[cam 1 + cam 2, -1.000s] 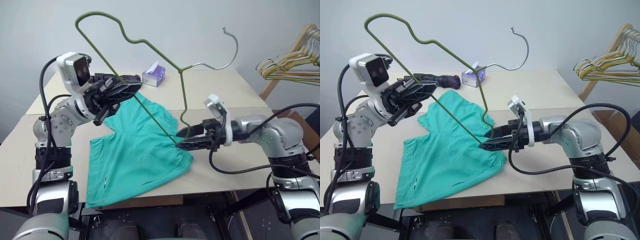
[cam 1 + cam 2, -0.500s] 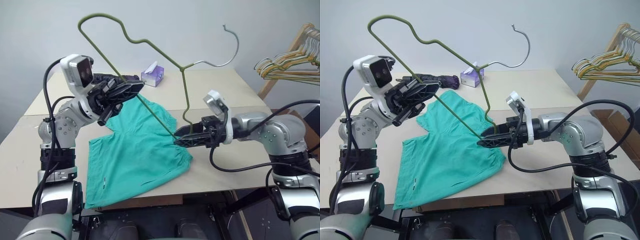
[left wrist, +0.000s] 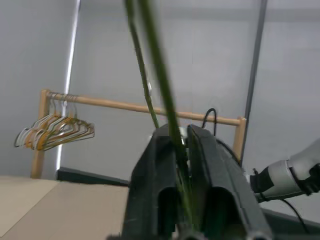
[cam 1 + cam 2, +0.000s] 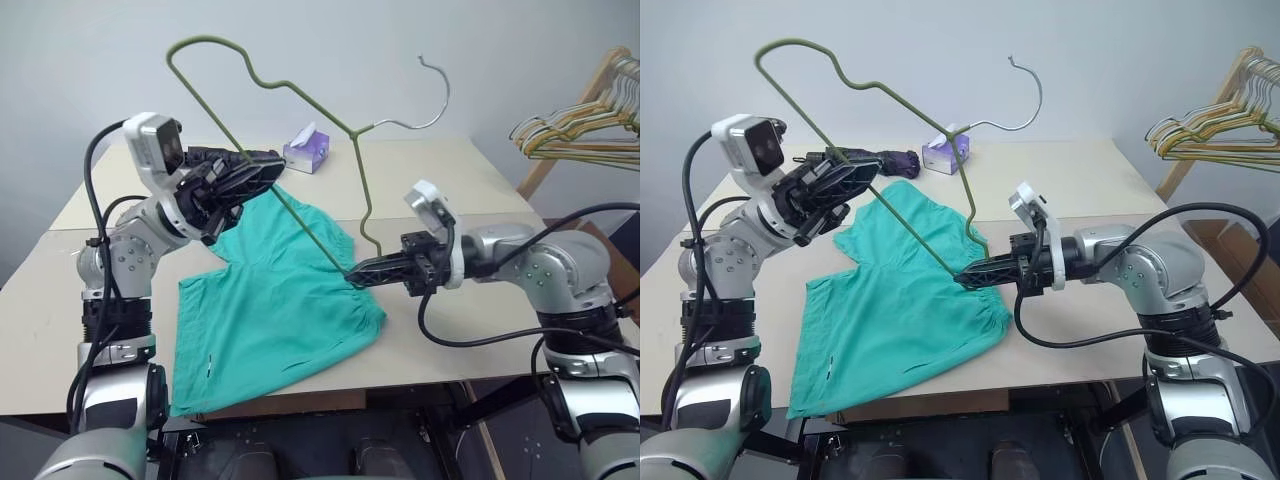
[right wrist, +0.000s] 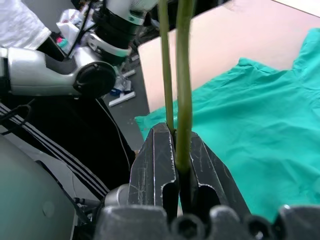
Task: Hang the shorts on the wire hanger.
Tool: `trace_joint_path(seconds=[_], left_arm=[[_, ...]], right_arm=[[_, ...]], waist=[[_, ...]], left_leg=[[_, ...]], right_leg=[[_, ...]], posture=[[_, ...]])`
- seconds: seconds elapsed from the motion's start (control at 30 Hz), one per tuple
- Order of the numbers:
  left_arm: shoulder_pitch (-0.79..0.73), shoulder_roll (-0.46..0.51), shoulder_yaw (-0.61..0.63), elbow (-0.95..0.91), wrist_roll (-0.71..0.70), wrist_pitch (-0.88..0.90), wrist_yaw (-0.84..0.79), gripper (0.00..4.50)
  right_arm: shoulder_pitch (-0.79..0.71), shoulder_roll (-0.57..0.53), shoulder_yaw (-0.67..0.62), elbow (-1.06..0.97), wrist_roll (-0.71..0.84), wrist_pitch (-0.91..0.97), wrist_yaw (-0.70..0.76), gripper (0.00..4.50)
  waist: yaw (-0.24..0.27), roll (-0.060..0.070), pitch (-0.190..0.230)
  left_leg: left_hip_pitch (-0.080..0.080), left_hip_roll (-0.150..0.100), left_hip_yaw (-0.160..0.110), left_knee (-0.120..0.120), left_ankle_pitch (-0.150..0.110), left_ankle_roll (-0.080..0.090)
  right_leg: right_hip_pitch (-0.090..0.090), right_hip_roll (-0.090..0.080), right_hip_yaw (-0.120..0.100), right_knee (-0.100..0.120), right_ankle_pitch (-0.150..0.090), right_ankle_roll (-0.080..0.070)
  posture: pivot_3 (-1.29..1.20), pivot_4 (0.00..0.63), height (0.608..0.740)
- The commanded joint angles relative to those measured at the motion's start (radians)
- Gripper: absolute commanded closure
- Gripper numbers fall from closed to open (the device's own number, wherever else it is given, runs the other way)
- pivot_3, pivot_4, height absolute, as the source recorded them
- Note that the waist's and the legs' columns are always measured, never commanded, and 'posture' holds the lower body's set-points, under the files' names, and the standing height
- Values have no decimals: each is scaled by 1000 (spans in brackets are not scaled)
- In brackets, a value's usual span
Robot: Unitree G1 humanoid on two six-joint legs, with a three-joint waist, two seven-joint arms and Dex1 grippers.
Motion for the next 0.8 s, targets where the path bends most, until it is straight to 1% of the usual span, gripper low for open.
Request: trace_joint_path(seconds=[0.03,0.17,0.2,0.3,0.33,0.37,0.43,0.5,0.53,0.57,0.63,0.7,0.8], left_arm=[[-3,4,-36,-18,50,4,42,2870],[11,35,-126,1,209,4,159,1570],[22,46,-136,5,236,2,176,1320],[73,96,-152,-5,291,-21,165,365],[98,130,-166,-10,335,-42,165,61],[114,152,-176,-12,365,-56,166,24],[160,220,-206,-16,446,-106,157,24],[193,260,-203,-24,463,-134,124,24],[205,274,-197,-34,457,-135,106,24],[219,291,-195,-50,456,-139,87,24],[238,309,-190,-75,451,-144,64,24],[254,315,-188,-104,445,-139,56,24],[268,310,-198,-136,455,-138,64,24]], right_arm=[[-13,15,-75,-6,29,-11,-44,4500],[-23,57,-163,25,78,27,-130,4500],[-19,56,-179,29,79,37,-153,4500],[16,31,-210,16,72,55,-203,4500],[44,15,-231,17,75,77,-224,4500],[63,5,-246,17,80,93,-241,4500],[163,-43,-259,-28,58,89,-257,4500],[274,-81,-274,-82,36,26,-233,4500],[312,-105,-280,-90,45,29,-216,4500],[325,-145,-273,-59,76,99,-188,4500],[333,-188,-264,3,104,214,-192,4500],[345,-237,-221,67,90,270,-167,4500],[351,-294,-145,181,63,289,-82,4500]], waist=[[0,0,0],[0,0,0],[-1,0,0],[-6,0,0],[-6,0,0],[-6,0,0],[-4,0,0],[0,0,0],[2,0,0],[3,1,0],[1,3,2],[0,2,1],[-2,2,1]], left_leg=[[0,0,0,0,0,0],[0,0,0,0,0,0],[0,0,0,0,0,0],[0,0,0,0,0,0],[-1,0,1,-1,0,0],[-2,0,1,-1,0,0],[-4,0,1,-1,0,0],[-7,0,1,-1,0,0],[-8,0,1,-1,0,0],[-9,0,1,-1,0,0],[-10,0,2,1,0,0],[-8,0,2,1,0,0],[-5,0,3,1,0,0]], right_leg=[[0,0,0,0,0,0],[0,0,0,0,0,0],[0,0,0,0,0,0],[-1,0,1,0,0,0],[-2,0,1,0,0,0],[-3,0,1,0,0,0],[-6,0,1,1,0,0],[-8,0,1,0,0,0],[-9,0,1,0,0,0],[-10,0,1,0,0,0],[-10,-1,1,0,0,0],[-9,-1,2,0,1,0],[-7,0,2,0,1,0]], posture=[[-14,0,740],[-31,0,740],[-33,0,740],[-40,0,740],[-41,0,740],[-40,0,740],[-38,0,740],[-37,0,740],[-38,0,740],[-39,0,740],[-38,0,740],[-37,0,740],[-28,0,740]])
